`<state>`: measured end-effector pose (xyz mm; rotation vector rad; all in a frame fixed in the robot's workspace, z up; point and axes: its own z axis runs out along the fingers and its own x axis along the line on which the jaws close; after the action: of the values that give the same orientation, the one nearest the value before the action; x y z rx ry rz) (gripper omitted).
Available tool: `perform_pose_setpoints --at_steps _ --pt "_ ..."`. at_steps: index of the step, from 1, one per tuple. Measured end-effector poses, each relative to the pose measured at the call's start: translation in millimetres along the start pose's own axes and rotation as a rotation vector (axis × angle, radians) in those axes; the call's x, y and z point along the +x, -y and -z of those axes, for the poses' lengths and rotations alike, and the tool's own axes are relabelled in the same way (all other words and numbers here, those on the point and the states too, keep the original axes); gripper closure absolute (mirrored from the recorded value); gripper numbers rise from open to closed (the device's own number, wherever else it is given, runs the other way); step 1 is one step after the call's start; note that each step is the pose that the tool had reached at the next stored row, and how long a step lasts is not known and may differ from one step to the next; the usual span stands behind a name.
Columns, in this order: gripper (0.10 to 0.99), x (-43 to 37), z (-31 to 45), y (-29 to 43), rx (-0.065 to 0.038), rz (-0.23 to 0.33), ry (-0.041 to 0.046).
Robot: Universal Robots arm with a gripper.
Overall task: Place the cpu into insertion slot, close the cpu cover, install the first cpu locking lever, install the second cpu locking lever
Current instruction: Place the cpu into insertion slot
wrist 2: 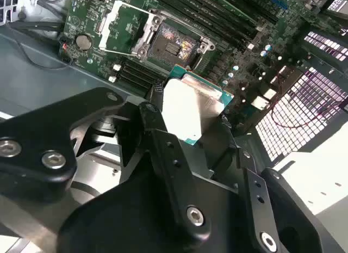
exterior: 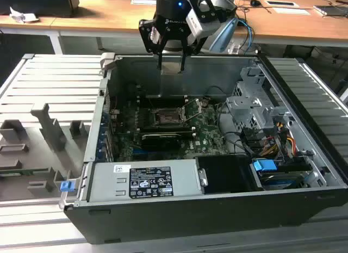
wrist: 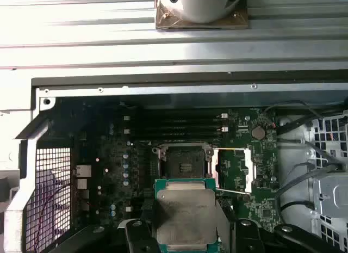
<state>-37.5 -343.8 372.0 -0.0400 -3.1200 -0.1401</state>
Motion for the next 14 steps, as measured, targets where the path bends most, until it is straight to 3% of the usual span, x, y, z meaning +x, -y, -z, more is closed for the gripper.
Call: perform_pose_setpoints --at_steps 5,14 --pt "0.557 0.0 -0.2 0.0 -0.001 -0.064 0.0056" --pt "0.557 0.0 -3.1 0.3 -0.001 -0.066 0.0058"
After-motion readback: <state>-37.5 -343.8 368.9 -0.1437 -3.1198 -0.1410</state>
